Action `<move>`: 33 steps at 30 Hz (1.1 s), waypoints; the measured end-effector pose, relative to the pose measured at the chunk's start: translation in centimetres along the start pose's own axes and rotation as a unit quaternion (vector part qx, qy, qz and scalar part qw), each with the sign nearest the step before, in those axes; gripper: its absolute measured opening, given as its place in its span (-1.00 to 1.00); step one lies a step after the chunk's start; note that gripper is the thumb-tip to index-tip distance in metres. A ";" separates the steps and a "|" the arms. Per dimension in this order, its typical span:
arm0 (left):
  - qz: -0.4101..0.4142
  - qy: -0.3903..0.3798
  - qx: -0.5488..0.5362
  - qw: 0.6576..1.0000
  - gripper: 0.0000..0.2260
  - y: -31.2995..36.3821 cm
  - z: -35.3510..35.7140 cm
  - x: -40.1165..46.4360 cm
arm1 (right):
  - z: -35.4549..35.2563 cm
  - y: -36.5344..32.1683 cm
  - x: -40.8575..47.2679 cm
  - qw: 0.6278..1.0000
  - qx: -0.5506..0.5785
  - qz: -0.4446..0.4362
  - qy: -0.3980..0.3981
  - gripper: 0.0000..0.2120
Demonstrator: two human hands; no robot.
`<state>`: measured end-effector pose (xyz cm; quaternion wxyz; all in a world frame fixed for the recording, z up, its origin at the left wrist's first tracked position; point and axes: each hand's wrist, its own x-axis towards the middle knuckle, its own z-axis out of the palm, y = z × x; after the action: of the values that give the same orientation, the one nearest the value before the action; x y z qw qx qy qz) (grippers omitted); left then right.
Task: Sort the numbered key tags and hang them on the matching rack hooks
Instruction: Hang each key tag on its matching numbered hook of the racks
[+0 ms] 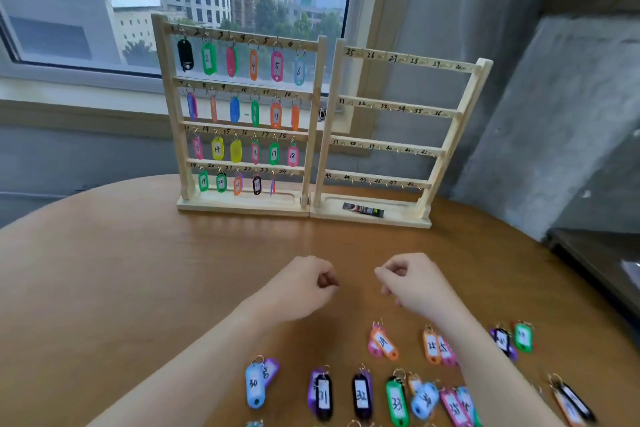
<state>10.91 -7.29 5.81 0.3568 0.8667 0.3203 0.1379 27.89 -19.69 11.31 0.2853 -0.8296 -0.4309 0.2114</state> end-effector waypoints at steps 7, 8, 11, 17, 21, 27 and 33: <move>-0.069 -0.062 0.043 0.995 -0.71 3.4 4.4 -0.5 | -1.0 4.8 -4.7 0.999 0.026 0.039 0.010 -0.78; -0.074 -0.076 0.050 0.993 -0.69 3.7 4.9 -0.4 | -0.7 5.2 -5.0 0.999 0.002 0.034 0.006 -0.78; -0.083 -0.113 0.055 0.989 -0.78 4.5 5.7 -0.3 | 0.4 5.8 -5.6 0.998 -0.056 0.022 -0.011 -0.88; -0.103 -0.103 -0.031 0.989 -0.80 3.8 5.2 -0.8 | 2.1 5.2 -5.3 0.987 -0.157 0.026 -0.009 -0.69; -0.095 -0.115 -0.071 0.986 -0.81 2.9 5.0 -1.0 | 2.6 4.9 -4.5 0.980 -0.192 0.037 -0.034 -0.71; -0.097 -0.119 -0.113 0.982 -0.63 2.3 5.6 -0.7 | 2.2 4.6 -4.4 0.985 -0.147 0.046 -0.074 -0.78; -0.089 -0.093 -0.096 0.987 -0.69 2.4 6.4 -0.9 | 0.3 6.1 -5.1 0.996 0.016 0.060 -0.070 -0.79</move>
<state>14.34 -12.58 3.00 0.4775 0.8053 0.3472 0.0548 28.59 -26.68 7.59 0.2548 -0.8323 -0.3962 0.2924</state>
